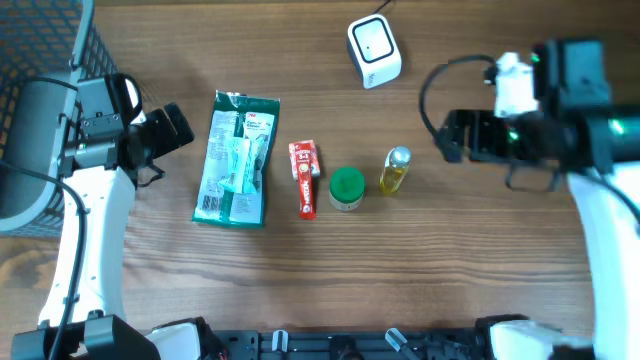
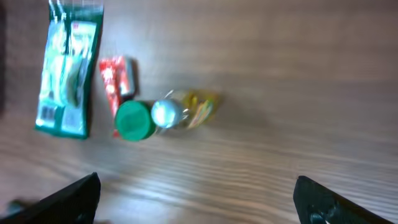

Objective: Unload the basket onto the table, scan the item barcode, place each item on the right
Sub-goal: 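Move the right gripper over the yellow Vim soap bottle, then lower the right gripper around the bottle neck and align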

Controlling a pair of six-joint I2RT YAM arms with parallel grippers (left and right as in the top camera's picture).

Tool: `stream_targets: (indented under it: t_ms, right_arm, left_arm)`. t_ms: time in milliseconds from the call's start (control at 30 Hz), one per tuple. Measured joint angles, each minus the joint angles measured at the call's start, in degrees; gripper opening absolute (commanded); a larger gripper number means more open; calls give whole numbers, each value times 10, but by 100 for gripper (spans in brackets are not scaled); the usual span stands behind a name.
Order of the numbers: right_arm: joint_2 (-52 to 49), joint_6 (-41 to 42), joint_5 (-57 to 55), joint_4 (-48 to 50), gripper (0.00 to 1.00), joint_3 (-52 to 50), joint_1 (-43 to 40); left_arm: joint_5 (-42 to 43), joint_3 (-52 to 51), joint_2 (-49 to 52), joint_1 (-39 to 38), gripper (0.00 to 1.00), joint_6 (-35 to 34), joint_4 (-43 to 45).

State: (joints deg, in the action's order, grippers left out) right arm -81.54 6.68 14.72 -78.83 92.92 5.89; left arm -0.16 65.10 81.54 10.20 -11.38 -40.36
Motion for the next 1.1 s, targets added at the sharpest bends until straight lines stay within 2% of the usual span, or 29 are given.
stream_targets:
  t_ms: [67,100,133,167,200,300,400,467,633,767,933,1100]
  right_arm:
    - [-35,10,23,-1,95,0,0]
    - [-53,25,34,-4,89,0,0]
    - [-65,32,38,-5,88,0,0]
    - [-76,37,42,-4,89,0,0]
    - [-88,49,46,-4,100,0,0]
    - [-104,71,41,1,100,0,0]
    - [-104,79,28,54,100,0,0]
    - [-104,81,28,57,88,0,0]
    - [-104,105,23,54,86,0,3]
    - [-104,129,-28,45,87,0,54]
    - [-104,207,-105,45,89,0,141]
    - [-130,258,-141,48,89,0,178]
  left_arm:
    - [0,0,0,0,100,0,0]
    - [0,0,0,0,100,0,0]
    - [0,0,0,0,100,0,0]
    - [0,0,0,0,100,0,0]
    - [0,0,0,0,100,0,0]
    - [0,0,0,0,100,0,0]
    - [0,0,0,0,100,0,0]
    - [0,0,0,0,100,0,0]
    - [0,0,0,0,100,0,0]
    - [0,0,0,0,100,0,0]
    - [0,0,0,0,100,0,0]
    - [0,0,0,0,100,0,0]
